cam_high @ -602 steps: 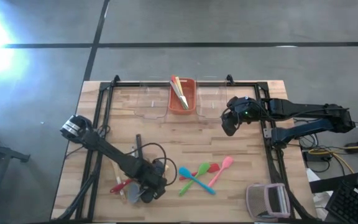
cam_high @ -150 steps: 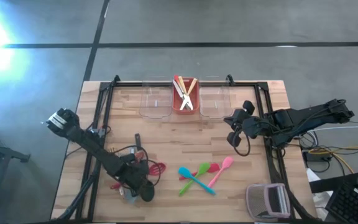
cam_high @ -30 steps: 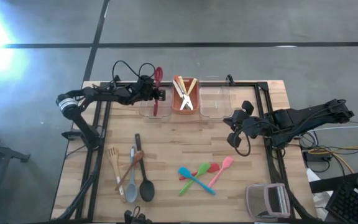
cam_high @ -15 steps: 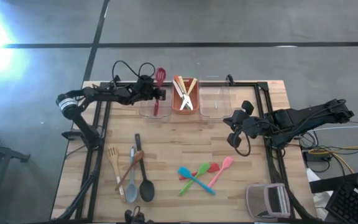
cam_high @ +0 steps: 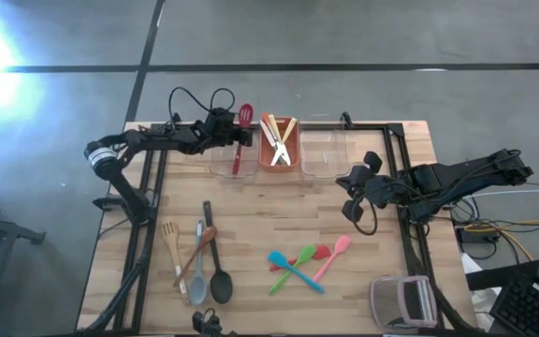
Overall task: Pick & Place Kitchen Items
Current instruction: Put the blue spatula into the right transparent bin
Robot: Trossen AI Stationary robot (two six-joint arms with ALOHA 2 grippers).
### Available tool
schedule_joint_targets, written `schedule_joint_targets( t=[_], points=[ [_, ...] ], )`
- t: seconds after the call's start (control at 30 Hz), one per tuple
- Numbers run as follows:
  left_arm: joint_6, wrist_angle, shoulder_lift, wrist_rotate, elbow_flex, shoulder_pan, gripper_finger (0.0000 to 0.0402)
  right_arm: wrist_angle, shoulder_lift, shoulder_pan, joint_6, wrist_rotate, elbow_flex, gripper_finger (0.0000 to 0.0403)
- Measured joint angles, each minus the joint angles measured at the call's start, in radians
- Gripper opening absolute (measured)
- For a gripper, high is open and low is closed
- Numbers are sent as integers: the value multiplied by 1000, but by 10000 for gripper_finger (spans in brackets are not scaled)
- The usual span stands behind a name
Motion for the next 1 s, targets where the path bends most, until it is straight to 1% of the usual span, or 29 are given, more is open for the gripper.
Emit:
schedule_joint_targets(
  t=[0.17, 0.27, 0.43, 0.53, 0.73, 1.0],
  points=[
    [6, -5, -1, 37, 14, -1, 224, 0, 0, 0, 0, 0, 0, 18],
    [11, -43, -6, 52, 31, 0, 240, -1, 0, 0, 0, 0, 0, 18],
    [39, -95, -16, 117, 57, 0, 249, -2, 0, 0, -3, -1, 0, 18],
    [46, -138, -16, 135, 82, 0, 247, -2, 0, 0, -3, -2, 0, 18],
    [94, -293, -16, 140, 165, 0, 246, -4, 0, 0, -3, -9, 0, 18],
    [189, -587, -17, 157, 341, 0, 246, -5, 0, 0, -3, -9, 0, 18]
  ],
)
